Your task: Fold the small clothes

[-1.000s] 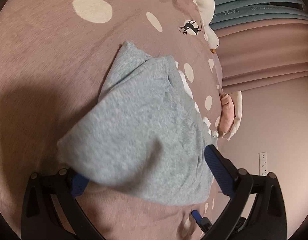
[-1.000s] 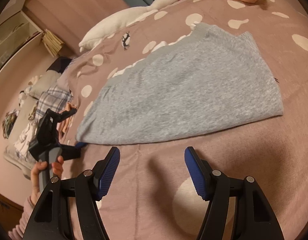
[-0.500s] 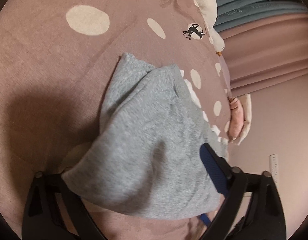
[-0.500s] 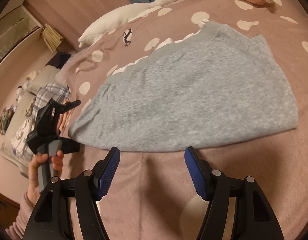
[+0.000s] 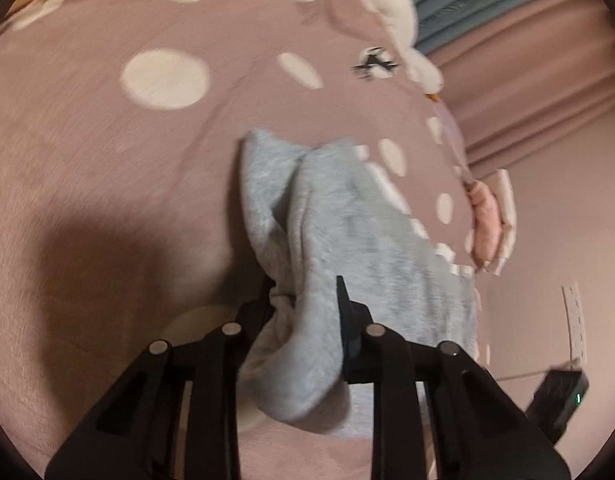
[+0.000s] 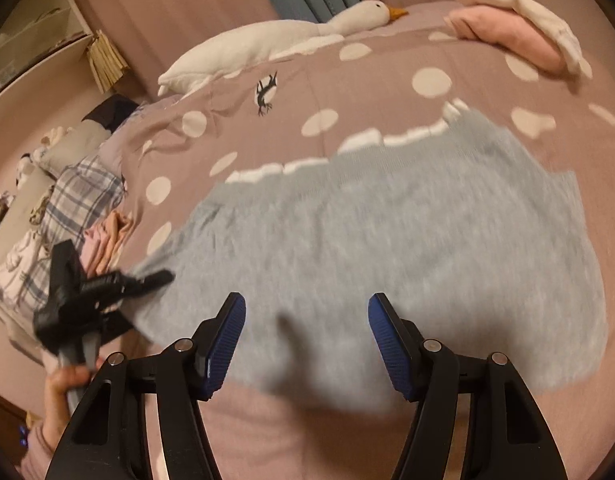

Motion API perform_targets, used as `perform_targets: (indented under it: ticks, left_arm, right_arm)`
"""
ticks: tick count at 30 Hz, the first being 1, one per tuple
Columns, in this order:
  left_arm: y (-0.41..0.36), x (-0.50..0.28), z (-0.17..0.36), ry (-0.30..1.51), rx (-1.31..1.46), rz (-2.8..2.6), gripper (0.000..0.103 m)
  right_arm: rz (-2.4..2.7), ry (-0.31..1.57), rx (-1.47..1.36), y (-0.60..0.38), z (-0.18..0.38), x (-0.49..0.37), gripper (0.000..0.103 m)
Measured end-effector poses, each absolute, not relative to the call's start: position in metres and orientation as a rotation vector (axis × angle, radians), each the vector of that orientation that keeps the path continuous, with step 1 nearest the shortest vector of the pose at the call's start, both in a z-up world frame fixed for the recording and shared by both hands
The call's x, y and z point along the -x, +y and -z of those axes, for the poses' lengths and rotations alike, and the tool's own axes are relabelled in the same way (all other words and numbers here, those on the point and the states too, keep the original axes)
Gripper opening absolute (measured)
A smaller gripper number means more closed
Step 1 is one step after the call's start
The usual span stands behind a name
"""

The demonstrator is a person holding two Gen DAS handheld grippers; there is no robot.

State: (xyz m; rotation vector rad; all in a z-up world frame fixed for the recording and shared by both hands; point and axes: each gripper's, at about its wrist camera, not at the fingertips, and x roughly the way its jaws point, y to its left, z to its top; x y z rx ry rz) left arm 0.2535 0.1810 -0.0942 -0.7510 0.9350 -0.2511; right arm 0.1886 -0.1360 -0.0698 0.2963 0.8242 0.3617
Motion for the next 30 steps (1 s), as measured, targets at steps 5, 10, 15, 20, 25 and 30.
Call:
perform_targets:
  ticks: [5,10,15,20,25,30]
  left_arm:
    - [0.156,-0.254,0.050,0.855,0.654,0.333,0.022]
    - [0.129,-0.261,0.031,0.840,0.598,0.375,0.022]
    - [0.102,-0.267,0.025,0.855,0.594,0.437,0.021]
    - [0.071,-0.268,0.015,0.846,0.529,0.494,0.021]
    - [0.060,-0.267,0.030,0.871,0.485,0.504,0.021]
    - [0.048,-0.260,0.036,0.880,0.393,0.558,0.021]
  right_arm:
    - [-0.376,0.848,-0.272,-0.120,0.068,-0.213,0.035]
    - [-0.331,0.971,-0.202,-0.104,0.097,-0.232,0.027]
    - [-0.354,0.966,-0.155,-0.104,0.091,-0.227,0.027]
    - [-0.440,0.938,-0.376,-0.147,0.087,-0.215,0.027]
    - [-0.572,0.937,-0.732,-0.173,0.096,-0.221,0.044]
    - [-0.693,0.959,-0.991,-0.168,0.104,-0.248,0.062]
